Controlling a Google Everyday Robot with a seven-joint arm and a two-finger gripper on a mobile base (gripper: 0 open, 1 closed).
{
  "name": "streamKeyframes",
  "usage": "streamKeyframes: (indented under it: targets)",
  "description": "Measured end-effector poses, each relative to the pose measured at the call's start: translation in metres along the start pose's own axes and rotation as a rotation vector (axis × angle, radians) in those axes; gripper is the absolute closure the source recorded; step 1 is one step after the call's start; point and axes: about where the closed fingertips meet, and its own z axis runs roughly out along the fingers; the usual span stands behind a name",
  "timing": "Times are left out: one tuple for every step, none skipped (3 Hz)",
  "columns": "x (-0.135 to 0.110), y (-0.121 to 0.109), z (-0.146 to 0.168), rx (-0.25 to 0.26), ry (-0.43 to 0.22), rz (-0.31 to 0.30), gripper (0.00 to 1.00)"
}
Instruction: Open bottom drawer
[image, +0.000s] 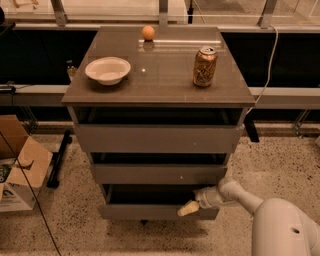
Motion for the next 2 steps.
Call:
streamKeyframes:
  targets:
    - [0.007, 0.012, 0.017, 0.006, 0.094, -0.104, 0.00]
    - [0.018, 0.019, 0.028, -0.002, 0.169, -0.180, 0.00]
